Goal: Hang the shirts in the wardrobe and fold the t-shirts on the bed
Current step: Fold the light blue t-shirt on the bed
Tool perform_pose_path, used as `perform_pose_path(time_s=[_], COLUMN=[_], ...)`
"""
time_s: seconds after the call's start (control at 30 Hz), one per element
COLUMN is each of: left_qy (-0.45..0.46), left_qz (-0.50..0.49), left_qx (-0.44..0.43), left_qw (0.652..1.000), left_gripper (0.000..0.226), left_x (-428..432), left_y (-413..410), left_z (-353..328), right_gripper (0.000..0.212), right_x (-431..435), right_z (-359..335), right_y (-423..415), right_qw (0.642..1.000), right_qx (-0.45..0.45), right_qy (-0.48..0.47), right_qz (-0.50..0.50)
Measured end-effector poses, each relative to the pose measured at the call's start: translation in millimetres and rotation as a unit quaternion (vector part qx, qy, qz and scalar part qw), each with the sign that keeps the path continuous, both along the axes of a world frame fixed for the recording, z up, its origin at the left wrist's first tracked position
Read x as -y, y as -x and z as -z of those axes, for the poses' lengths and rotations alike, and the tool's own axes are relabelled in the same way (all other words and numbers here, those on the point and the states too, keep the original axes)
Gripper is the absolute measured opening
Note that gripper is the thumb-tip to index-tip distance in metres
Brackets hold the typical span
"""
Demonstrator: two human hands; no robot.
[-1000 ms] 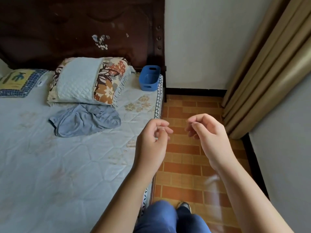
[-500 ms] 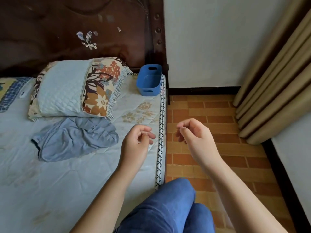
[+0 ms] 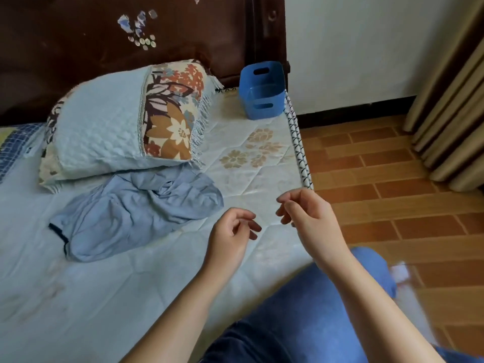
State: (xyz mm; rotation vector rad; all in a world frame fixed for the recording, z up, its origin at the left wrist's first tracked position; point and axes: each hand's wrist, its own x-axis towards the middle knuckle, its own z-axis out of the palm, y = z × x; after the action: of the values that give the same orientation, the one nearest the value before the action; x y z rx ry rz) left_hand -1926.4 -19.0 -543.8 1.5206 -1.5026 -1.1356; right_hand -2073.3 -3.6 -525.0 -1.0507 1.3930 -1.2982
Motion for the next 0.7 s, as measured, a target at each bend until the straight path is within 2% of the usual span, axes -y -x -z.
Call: perform_pose_path(time_s=[0.1,0.37,0.5,0.7], left_qy=[-0.028,-0.008,-0.019,0.005], left_qz=[-0.022,-0.08,-0.089,-0.023], left_qx=[-0.005,0.058,0.14,0.307], left_qw=[0.999,0.995,0.986,0.952], left_gripper=[0.031,0.022,0.014,0.036], left_x=[-7.5,38.8,66.7,120.5], left_y=[-34.4,-104.9,-129.1,-148.0], left_z=[21.4,66.8,92.0,130.4], right_gripper=[0.023,0.022,0.027,0.026], right_x=[-7.3,35.4,58.1,82.6], right_z=[22.5,54.6,71.4,90.9], right_y=[-50.5,-125.4,-145.3,-156.6], right_qw=[0.999,0.996,0.992,0.987], right_qx=[0.012,-0.034,-0.047,-0.056], right_qy=[-0.035,-0.056,-0.081,-0.119], right_qz=[-0.009,-0.061,-0.084,-0.095])
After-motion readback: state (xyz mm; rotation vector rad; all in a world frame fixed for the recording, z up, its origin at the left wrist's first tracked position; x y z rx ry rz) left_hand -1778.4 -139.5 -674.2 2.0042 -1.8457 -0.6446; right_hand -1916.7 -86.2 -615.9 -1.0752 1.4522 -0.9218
